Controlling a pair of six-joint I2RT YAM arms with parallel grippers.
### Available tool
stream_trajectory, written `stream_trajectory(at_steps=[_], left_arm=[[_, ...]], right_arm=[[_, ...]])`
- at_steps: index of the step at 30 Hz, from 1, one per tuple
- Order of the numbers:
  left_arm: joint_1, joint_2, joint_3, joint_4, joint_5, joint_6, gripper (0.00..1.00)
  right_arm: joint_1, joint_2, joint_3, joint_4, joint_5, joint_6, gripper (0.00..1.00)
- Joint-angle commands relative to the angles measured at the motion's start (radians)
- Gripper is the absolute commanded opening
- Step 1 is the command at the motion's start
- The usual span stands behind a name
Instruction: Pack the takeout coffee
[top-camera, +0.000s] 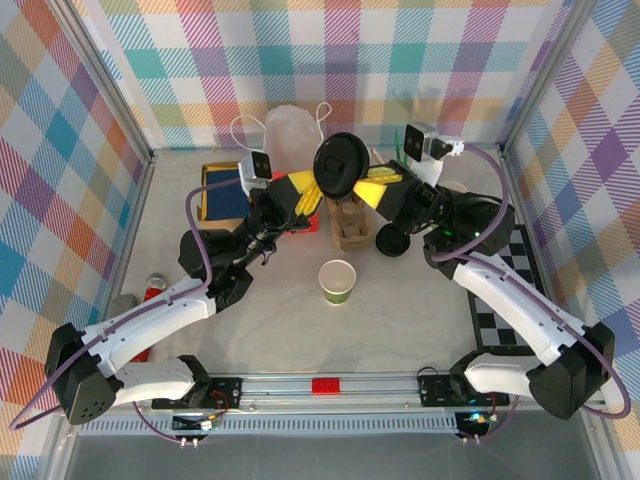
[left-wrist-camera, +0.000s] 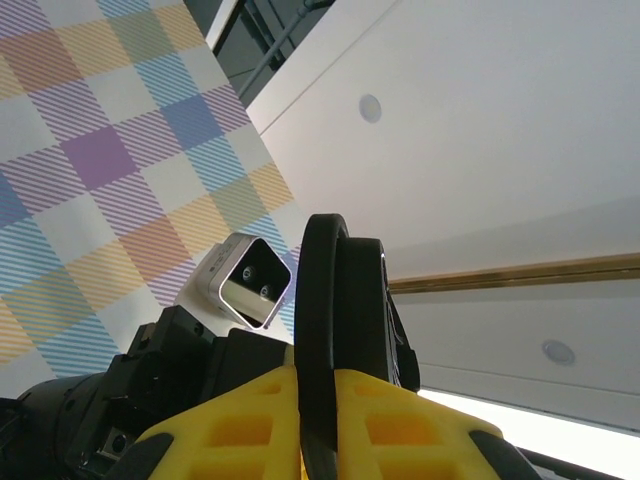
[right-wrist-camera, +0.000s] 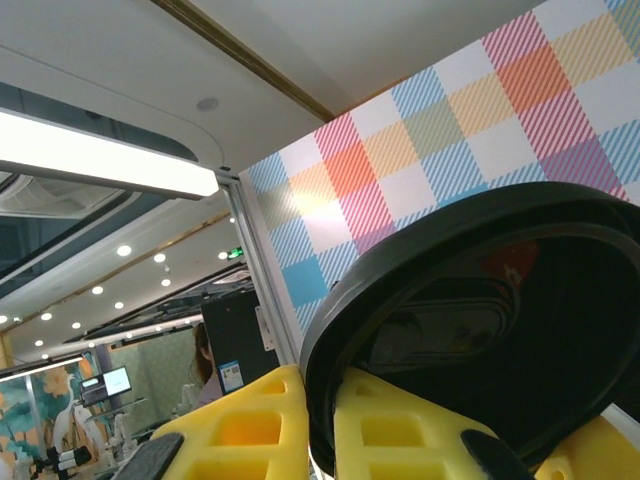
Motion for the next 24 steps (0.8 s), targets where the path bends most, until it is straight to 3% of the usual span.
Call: stream_trajectory(at_steps=[1,10,21,24], left_arm=[[-0.016,-0.042,0.003,0.042,0.028,0.023,0.13],[-0.016,-0.079,-0.017,-0.058,0.01,0.075,0.1],[-0.016,-0.072,-0.038,-0.079,-0.004,0.087,0.08],[-0.015,-0.073,-0.043,-0.087,-0.009,0.09,0.08]], right_arm=[[0.002,-0.013,-0.028,-0.169,-0.02,-0.07,0.12],[0.002,-0.101,-0.035,-0.406,0.021,-0.219,0.2],[0.002,-0.17,-0.044,-0.537,0.047,-0.309,0.38],[0.002,-0.191,-0.042,-0.588,0.063,-0.337,0.49]])
